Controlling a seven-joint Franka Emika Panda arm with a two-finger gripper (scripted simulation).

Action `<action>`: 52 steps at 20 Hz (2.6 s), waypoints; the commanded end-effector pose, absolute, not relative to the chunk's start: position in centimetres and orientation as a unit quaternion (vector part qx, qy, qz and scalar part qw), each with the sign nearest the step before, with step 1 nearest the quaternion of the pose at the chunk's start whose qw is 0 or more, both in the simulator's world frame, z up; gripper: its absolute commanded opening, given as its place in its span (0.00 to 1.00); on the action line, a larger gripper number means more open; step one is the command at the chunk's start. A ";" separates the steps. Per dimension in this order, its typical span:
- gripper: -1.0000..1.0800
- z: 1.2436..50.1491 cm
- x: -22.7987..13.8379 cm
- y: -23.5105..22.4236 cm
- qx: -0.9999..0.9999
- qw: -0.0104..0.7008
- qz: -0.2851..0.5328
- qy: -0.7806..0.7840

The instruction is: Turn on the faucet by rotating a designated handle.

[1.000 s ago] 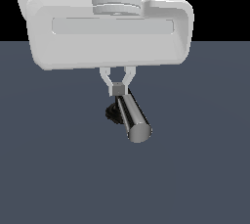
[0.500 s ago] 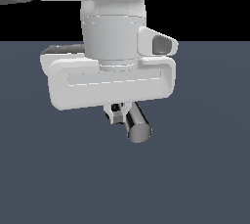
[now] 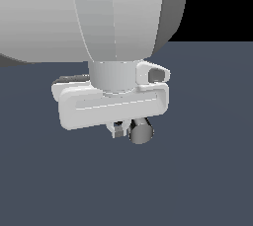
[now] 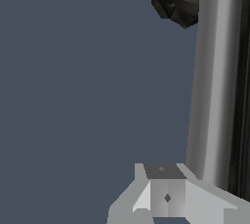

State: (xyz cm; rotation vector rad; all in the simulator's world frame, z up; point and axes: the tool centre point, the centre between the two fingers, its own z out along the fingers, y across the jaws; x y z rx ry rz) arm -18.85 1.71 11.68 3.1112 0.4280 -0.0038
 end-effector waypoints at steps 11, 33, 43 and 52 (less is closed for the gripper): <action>0.00 10.3 -18.4 1.8 0.990 0.000 0.000 0.142; 0.00 10.3 -15.2 -6.7 0.990 0.000 0.000 0.142; 0.00 10.2 -13.7 -10.7 0.990 0.000 0.000 0.142; 0.00 10.2 -12.3 -14.1 0.990 0.000 0.000 0.142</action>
